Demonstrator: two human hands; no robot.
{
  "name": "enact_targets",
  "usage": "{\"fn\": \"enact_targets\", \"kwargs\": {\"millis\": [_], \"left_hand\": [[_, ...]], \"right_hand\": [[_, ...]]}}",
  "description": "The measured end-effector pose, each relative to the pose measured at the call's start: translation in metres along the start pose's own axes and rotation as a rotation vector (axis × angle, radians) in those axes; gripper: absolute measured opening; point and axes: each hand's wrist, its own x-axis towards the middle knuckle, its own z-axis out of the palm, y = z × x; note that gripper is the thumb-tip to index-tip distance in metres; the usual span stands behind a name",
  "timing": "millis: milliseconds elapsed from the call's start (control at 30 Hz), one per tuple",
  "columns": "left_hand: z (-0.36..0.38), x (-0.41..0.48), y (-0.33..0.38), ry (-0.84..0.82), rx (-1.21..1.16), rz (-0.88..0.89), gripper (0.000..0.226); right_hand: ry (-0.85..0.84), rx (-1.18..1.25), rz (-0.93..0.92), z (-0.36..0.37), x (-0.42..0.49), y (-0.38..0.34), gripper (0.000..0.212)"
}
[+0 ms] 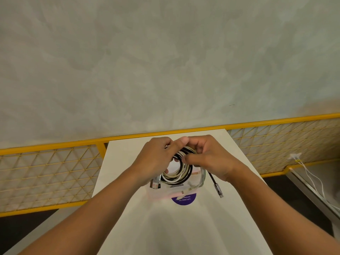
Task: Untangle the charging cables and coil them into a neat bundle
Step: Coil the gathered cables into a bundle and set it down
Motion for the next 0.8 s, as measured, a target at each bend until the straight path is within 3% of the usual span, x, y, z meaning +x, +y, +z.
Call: {"fn": "enact_targets", "kwargs": {"millis": [100,200,467,600,800], "left_hand": [[-0.003,-0.002,-0.004,-0.006,-0.039,0.014,0.050],[-0.008,-0.003,-0.008,-0.049,-0.020,0.000,0.059],[-0.017,-0.010,-0.009,-0.264,-0.051,-0.047,0.077],[-0.014,-0.014,-0.010,-0.348,-0.082,-0.035,0.047],[-0.011,-0.018,-0.016,-0.448,-0.050,-0.033,0.035]], "right_hand": [[-0.043,0.041,0.011,-0.002,-0.001,-0.002,0.037],[-0.078,0.061,0.076,-0.008,-0.001,-0.006,0.025],[-0.083,-0.131,0.115,-0.028,-0.002,-0.008,0.008],[-0.104,-0.109,0.121,-0.032,-0.002,-0.006,0.006],[-0.059,-0.159,0.119,-0.031,-0.003,-0.001,0.007]]}}
